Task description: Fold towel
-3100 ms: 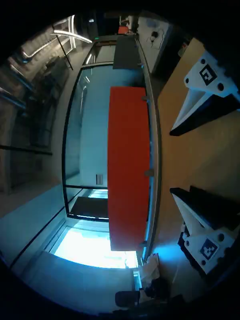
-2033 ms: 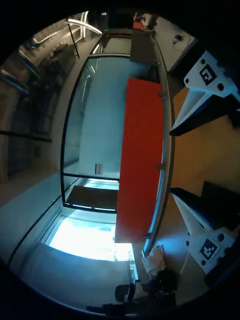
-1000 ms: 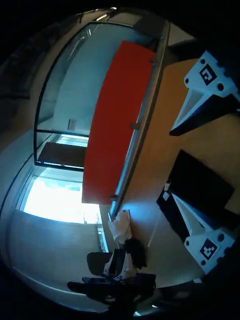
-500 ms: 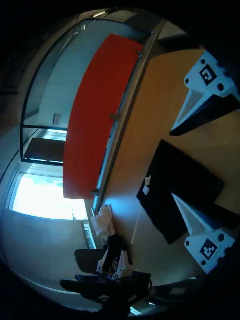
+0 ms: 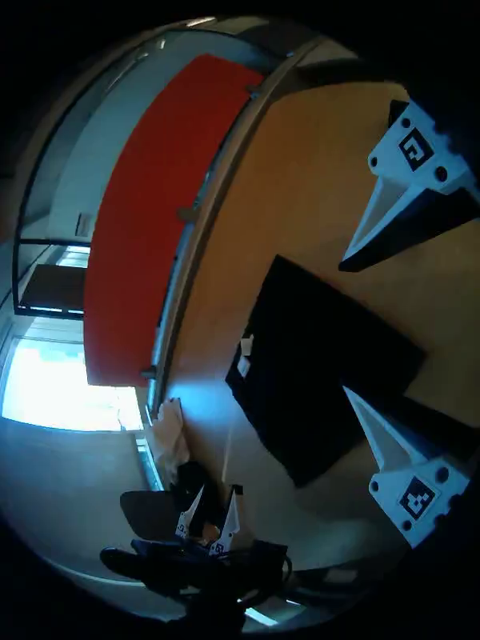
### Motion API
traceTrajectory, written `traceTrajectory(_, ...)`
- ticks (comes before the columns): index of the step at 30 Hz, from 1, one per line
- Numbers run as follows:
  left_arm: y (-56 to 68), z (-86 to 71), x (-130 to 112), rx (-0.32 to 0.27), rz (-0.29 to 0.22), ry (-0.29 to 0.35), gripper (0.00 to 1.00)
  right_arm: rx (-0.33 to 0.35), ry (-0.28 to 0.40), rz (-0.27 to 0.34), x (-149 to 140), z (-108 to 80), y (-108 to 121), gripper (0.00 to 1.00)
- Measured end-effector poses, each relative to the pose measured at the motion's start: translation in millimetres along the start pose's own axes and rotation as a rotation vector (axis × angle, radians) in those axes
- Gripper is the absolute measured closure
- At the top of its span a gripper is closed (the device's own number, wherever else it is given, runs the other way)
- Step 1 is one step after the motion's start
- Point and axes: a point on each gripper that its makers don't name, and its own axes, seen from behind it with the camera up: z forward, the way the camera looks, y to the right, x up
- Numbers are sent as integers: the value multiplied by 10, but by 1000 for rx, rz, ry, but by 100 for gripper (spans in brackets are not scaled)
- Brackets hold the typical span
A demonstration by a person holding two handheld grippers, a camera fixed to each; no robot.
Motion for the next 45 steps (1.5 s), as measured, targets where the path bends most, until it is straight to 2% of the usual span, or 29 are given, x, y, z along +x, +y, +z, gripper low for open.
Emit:
traceTrajectory(14,181,228,-512,-58,37,-120,5,52,-111,2,-495,250,-182,0)
traceTrajectory(26,401,298,-876,-120,52,-214,5,90,-202,-7,-898,290,-254,0)
traceTrajectory(35,547,317,-1034,-157,59,-256,5,97,-230,-38,-1053,311,-244,0)
traceTrajectory(41,602,347,-1071,-167,67,-270,6,108,-241,-40,-1095,338,-245,3)
traceTrajectory(45,616,357,-1066,-171,53,-276,6,119,-250,-41,-1114,351,-247,7)
